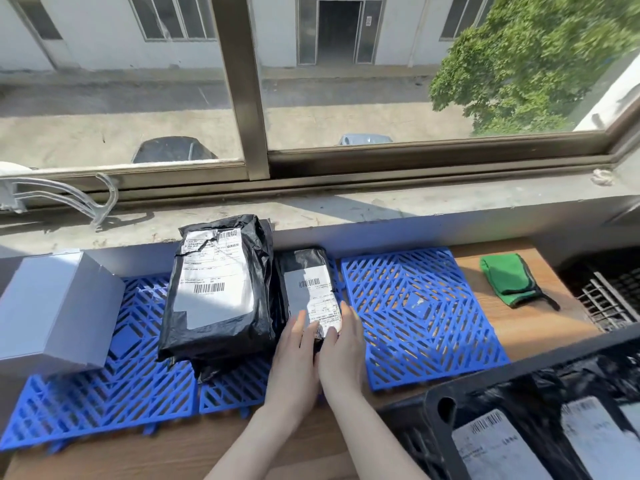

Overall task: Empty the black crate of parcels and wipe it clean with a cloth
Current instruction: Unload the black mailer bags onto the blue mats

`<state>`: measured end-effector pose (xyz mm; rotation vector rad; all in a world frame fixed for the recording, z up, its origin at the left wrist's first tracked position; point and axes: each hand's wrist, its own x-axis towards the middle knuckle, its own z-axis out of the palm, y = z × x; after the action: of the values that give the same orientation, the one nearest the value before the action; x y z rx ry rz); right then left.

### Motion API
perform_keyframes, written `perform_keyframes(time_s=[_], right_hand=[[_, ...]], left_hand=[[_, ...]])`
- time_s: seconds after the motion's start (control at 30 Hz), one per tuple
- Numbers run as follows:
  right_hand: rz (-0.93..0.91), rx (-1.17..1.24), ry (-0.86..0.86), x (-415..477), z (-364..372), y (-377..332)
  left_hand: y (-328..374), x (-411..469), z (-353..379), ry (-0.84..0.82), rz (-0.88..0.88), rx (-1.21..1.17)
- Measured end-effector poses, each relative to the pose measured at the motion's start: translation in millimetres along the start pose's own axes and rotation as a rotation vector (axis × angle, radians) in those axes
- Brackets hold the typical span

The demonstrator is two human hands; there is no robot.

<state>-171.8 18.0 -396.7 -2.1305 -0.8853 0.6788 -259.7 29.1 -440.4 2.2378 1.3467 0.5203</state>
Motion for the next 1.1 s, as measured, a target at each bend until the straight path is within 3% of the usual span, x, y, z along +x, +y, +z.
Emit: perform_keyframes(time_s=[0.2,0.4,0.6,0.77,0.9,0.97,1.1], right_hand=[[-0.188,0.119,-0.019,-18.0,-50.1,-50.1],[-0.362,0.364,-0.057,-52.4,-132.9,-83.2],[-0.497,0.407,0.127,-58.2,-248.9,-64.1],[-0.438,0.314,0.303,-45.5,-334.8,1.5],[-0.269,0.164,0.310,-36.7,-372.7,67.7],[-0.175,0.058,0.236,-34.1,-377.1,100.8],[-0.077,-0.098,-0.004,-36.5,-364.6,153.8]], left_hand=[[30.4,-6.0,-34.1,0.110,0.051,0.096],[117.3,-16.8,-89.6,0.467,-0.047,-0.228],[239.6,-29.1,-98.6,0.536,0.094,-0.391],[318.5,-48.9,-57.2,0.382,0.226,-0.388],[351.0,-61.8,-13.1,0.107,0.246,-0.223],[357.2,-68.6,8.7,-0.096,0.173,-0.023],[345.2,-88.0,44.6,-0.481,-0.148,0.232]])
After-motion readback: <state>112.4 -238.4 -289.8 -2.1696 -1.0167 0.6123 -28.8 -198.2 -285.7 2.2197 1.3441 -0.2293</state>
